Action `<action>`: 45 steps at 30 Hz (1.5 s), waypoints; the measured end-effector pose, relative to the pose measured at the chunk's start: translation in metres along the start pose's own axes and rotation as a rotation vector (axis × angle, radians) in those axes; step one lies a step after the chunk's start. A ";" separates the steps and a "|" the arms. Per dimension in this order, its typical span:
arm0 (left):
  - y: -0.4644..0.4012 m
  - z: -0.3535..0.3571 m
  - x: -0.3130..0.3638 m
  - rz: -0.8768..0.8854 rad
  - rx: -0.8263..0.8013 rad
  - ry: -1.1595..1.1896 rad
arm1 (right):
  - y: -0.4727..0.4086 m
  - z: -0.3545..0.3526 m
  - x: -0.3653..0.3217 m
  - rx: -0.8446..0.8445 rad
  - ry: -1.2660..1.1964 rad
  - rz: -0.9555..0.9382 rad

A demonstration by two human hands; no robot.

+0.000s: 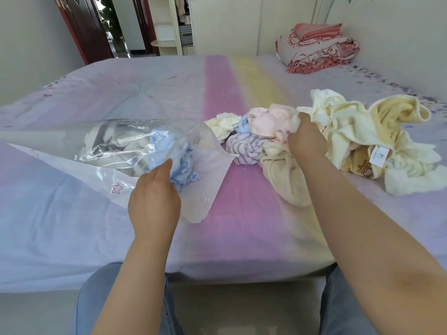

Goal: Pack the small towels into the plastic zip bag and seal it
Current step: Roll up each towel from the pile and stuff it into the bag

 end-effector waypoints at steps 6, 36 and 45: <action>0.001 0.008 -0.001 0.014 -0.051 0.007 | 0.018 0.018 -0.004 0.022 0.249 -0.130; 0.003 0.016 -0.016 -0.117 -0.073 0.175 | 0.141 0.101 -0.053 -0.596 -0.256 -0.273; -0.008 0.015 -0.028 -0.195 -0.143 0.374 | 0.180 -0.001 -0.099 -0.020 -0.560 -0.876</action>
Point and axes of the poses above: each hand's wrist, its own y-axis away from the middle knuckle, its own z-axis out of the palm, x = y × z, the point moved 7 cm from there along -y, towards the middle knuckle, and after that the axes turned 9 degrees about x, right-handed, at the moved point
